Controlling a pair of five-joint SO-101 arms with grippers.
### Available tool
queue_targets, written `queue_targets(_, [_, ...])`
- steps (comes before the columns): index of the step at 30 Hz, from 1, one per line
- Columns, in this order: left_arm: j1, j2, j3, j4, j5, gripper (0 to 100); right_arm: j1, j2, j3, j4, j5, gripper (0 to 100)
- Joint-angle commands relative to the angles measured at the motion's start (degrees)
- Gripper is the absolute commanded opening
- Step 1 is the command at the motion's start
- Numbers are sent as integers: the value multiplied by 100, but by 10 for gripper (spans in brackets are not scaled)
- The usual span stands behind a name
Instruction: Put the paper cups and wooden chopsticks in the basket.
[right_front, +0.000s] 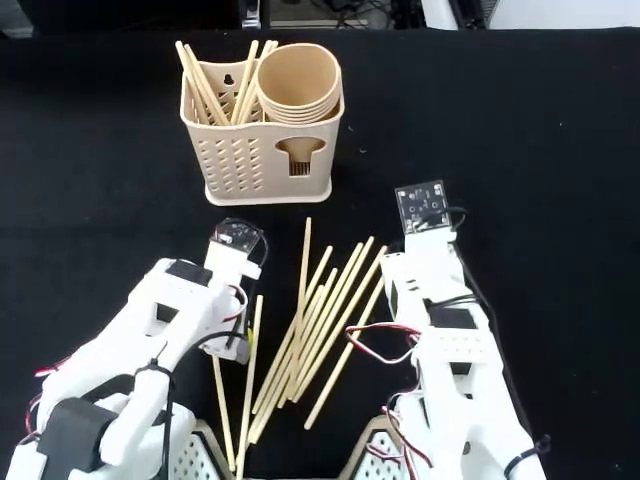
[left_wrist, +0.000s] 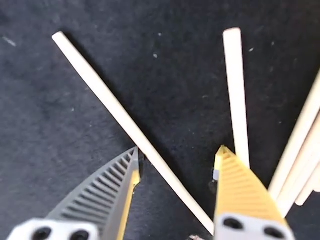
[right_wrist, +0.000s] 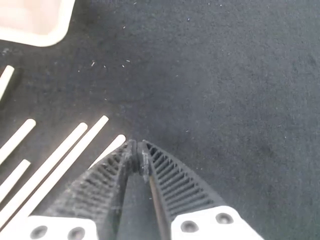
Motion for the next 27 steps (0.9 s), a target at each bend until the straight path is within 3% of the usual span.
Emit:
queue_targets(1, [180, 9, -374, -149, 0, 171, -62, -119, -13, -105, 0, 25])
queue_targets(6, [180, 9, -760, -114, 35, 31, -62, -119, -13, -105, 0, 25])
queue_targets(19, [224, 0, -813, -105, 44, 30, -62, -119, -13, -105, 0, 25])
queue_targets(27, [1385, 0, -1015, 800, 44, 30, -62, -119, -13, -114, 0, 25])
